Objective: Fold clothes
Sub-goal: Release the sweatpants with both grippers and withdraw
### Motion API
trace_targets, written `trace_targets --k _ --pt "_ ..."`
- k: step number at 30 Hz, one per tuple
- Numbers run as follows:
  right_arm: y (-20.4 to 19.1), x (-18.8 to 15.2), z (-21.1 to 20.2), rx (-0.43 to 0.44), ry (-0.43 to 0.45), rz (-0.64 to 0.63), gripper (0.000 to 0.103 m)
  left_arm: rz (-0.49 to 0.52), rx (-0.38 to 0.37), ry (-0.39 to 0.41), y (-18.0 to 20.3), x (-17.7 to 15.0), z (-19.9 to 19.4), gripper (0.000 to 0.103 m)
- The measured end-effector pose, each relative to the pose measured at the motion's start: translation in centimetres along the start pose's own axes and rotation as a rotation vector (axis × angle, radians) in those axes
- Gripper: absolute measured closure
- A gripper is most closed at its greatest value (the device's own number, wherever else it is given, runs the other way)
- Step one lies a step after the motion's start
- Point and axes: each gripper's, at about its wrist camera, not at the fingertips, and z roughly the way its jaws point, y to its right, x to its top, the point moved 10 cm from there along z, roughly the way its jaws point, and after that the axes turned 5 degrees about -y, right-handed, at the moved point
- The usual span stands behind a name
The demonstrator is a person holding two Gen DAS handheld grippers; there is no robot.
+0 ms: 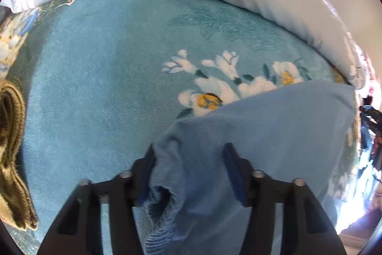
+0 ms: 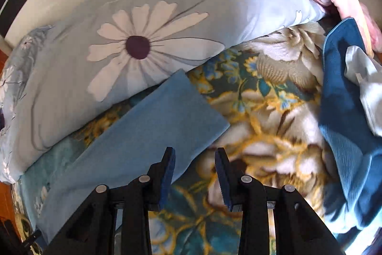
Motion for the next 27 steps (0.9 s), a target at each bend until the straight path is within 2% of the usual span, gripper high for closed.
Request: trace_targets --k 2,3,7,9,10,11,16,21,22,24,25,26,27 --pt "0.8 0.5 0.8 0.011 -0.011 0.031 0.066 -0.032 -0.016 0.003 -0.1 0.2 -0.1 0.079" --pt "1.1 0.5 1.2 0.023 -0.018 0.052 0.066 -0.044 -0.014 0.004 -0.3 0.4 -0.1 0.081" --pt "1.9 0.6 2.3 0.094 -0.021 0.14 0.064 -0.045 0.006 -0.006 -0.8 0.7 -0.1 0.083" --pt "1.7 0.9 2.2 0.122 -0.014 0.151 0.069 -0.041 0.018 -0.005 -1.0 0.8 -0.2 0.084" --pt "1.6 1.0 2.2 0.136 -0.011 0.153 0.089 -0.041 0.023 -0.001 -1.1 0.9 -0.4 0.085" --pt "1.3 1.3 2.1 0.136 -0.01 0.137 0.1 -0.042 0.033 0.004 -1.3 1.1 -0.5 0.086" --pt "0.5 2.6 1.5 0.057 0.018 0.032 0.1 -0.074 0.052 0.002 -2.6 1.3 0.0 0.086" --pt "0.3 1.9 1.8 0.012 0.004 -0.011 0.097 -0.045 0.05 0.025 -2.1 1.1 -0.9 0.085" --pt "0.4 1.9 1.4 0.012 0.016 -0.009 0.097 -0.036 0.053 0.036 -2.0 1.0 -1.4 0.081" --pt "0.6 1.5 0.0 0.009 0.045 -0.006 0.094 -0.021 0.059 0.068 -1.9 0.7 -2.9 0.064" --pt "0.8 1.3 -0.8 0.004 0.06 -0.009 0.092 -0.016 0.058 0.084 -1.8 0.5 -3.7 0.047" --pt "0.8 1.0 -2.0 0.004 0.084 -0.018 0.089 -0.025 0.048 0.114 -1.2 -0.1 -4.6 0.04" --pt "0.7 0.6 -3.1 0.009 0.105 -0.029 0.087 -0.026 0.042 0.141 -1.6 -0.3 -5.7 0.04"
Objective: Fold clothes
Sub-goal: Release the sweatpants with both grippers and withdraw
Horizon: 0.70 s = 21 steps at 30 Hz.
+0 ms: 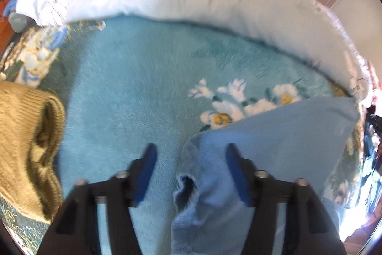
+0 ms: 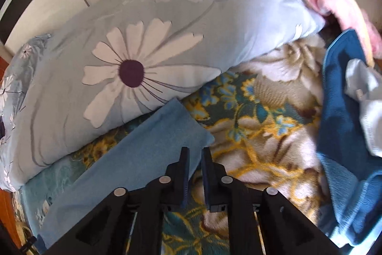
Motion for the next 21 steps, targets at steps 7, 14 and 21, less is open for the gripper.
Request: trace_targets --k 7,14,21 --pt "-4.0 -4.6 -7.6 0.051 0.078 -0.148 0.043 -0.044 0.0 0.183 0.6 -0.4 -6.8 0.014" --pt "-5.3 -15.3 -12.8 0.062 0.065 -0.23 0.037 0.01 0.141 0.269 2.0 -6.0 -11.8 0.013" --pt "-4.7 -21.9 -18.7 -0.077 0.184 -0.313 0.032 0.236 0.211 0.314 3.9 -9.8 -14.0 0.013"
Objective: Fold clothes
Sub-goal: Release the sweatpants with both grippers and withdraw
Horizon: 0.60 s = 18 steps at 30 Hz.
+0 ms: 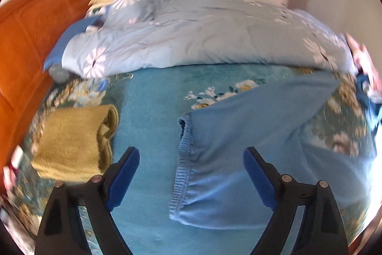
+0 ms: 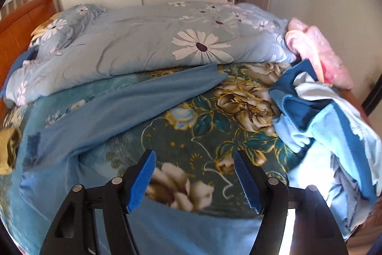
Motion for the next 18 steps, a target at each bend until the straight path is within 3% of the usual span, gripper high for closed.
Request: trace_targets --k 3,6,9,12,14,18 --pt "0.0 -2.2 -1.6 -0.035 0.003 0.029 0.031 0.143 0.004 0.07 1.4 -0.5 -1.9 0.013" --pt "0.2 -4.7 -2.7 -0.091 -0.02 0.071 0.031 0.253 0.013 0.082 2.6 -1.3 -2.7 0.013" --pt "-0.4 -7.8 -3.4 -0.029 -0.033 0.116 0.031 0.307 -0.023 0.04 3.9 -2.8 -2.1 0.013" --pt "-0.2 -11.2 -3.1 -0.012 -0.076 0.154 0.031 0.281 -0.053 0.015 4.2 -4.0 -1.8 0.012" --pt "0.9 -14.2 -2.5 -0.014 -0.121 0.224 0.031 0.25 -0.067 -0.022 4.1 -4.8 -1.1 0.0" --pt "4.0 -18.5 -0.9 -0.003 -0.195 0.393 0.031 0.16 -0.075 -0.141 3.2 -7.5 1.4 0.0"
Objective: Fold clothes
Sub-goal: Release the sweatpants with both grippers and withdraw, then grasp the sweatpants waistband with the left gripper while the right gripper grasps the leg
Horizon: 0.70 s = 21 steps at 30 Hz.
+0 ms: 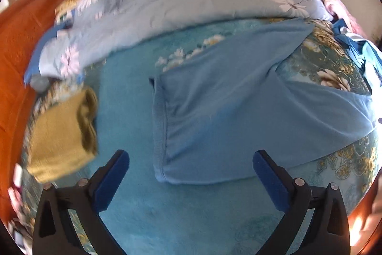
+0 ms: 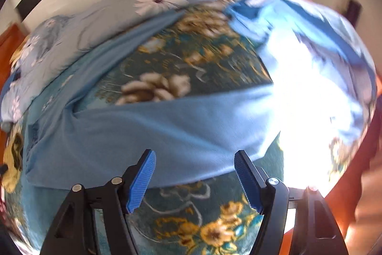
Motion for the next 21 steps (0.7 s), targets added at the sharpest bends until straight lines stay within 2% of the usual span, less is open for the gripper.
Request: trace_targets --k 3,6,8,16,18,20,21 --pt "2.9 -1.0 1.5 0.005 -0.041 0.108 0.031 -0.094 -0.038 -0.094 -0.4 -2.1 2.0 0.0" --pt "4.9 -1.2 2.7 0.027 -0.056 0.189 0.031 -0.159 -0.062 -0.134 -0.6 -3.3 2.9 0.0" --pt "5.6 -1.1 3.2 0.046 -0.061 0.228 0.031 -0.239 -0.086 -0.159 -1.0 -3.8 3.5 0.0" --pt "4.2 -0.5 4.7 0.123 -0.085 0.278 0.032 -0.615 -0.252 -0.183 -3.0 -5.2 5.6 0.002" --pt "3.7 -0.3 4.8 0.139 -0.085 0.288 0.035 -0.674 -0.294 -0.187 -2.9 -5.2 6.0 0.01" --pt "3.3 -0.1 4.8 0.153 -0.084 0.298 0.045 -0.725 -0.331 -0.204 -2.6 -5.3 6.6 0.039" --pt "3.2 -0.1 4.9 0.159 -0.086 0.306 0.049 -0.751 -0.349 -0.213 -2.5 -5.4 6.9 0.044"
